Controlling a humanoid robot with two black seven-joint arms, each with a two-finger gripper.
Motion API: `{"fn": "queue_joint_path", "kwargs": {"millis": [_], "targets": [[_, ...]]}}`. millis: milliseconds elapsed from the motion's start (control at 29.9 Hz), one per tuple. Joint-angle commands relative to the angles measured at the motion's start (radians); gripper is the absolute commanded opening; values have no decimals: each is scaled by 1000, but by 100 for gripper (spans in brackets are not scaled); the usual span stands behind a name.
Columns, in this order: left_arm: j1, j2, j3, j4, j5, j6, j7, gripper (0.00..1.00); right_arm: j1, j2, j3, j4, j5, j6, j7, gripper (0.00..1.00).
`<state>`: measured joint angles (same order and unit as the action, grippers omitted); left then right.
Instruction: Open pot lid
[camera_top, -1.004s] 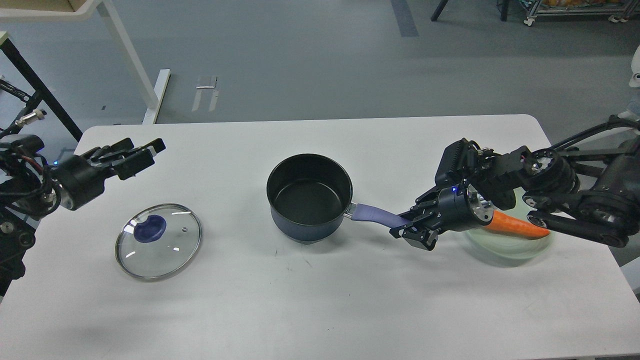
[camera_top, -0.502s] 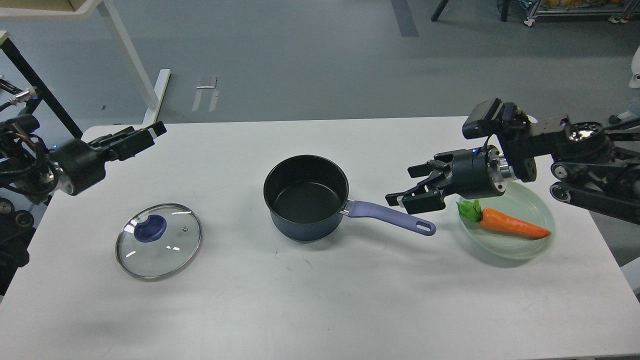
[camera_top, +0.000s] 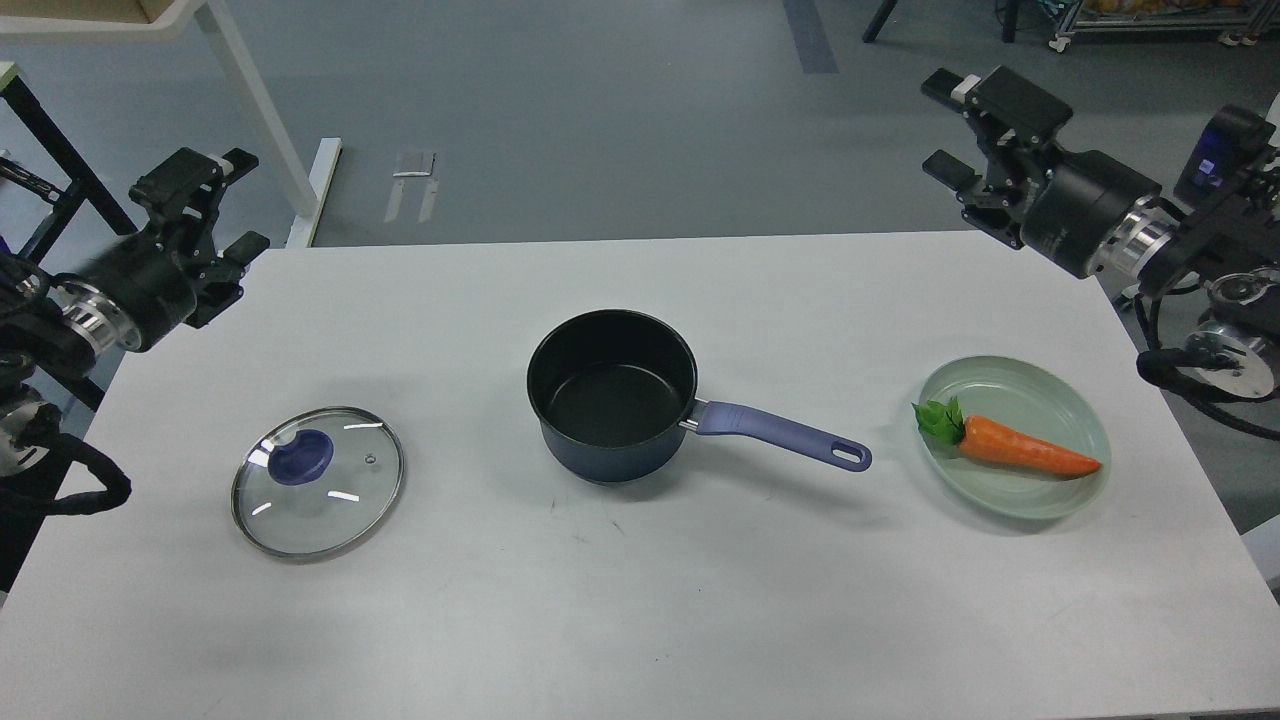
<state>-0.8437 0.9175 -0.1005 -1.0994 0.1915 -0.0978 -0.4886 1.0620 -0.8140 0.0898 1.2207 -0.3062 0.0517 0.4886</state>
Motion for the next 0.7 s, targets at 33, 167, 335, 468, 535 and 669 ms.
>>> {"fn": "queue_joint_path", "kwargs": {"millis": [33, 167, 335, 468, 535, 669], "targets": [[21, -94, -19, 84, -136, -23, 0, 99, -143, 67, 108, -38, 185, -4, 0, 100], [52, -182, -74, 197, -175, -150, 0, 99, -284, 108, 218, -47, 291, 34, 0, 100], [117, -279, -220, 289, -184, -281, 0, 99, -387, 208, 278, -162, 302, 285, 0, 100], [160, -293, -266, 291, -187, -321, 0, 99, -407, 220, 277, -195, 302, 361, 0, 100], [170, -293, -277, 291, -202, -350, 11, 99, -410, 228, 280, -193, 302, 361, 0, 100], [181, -293, -291, 290, -225, -365, 13, 99, -421, 249, 312, -193, 302, 358, 0, 100]]}}
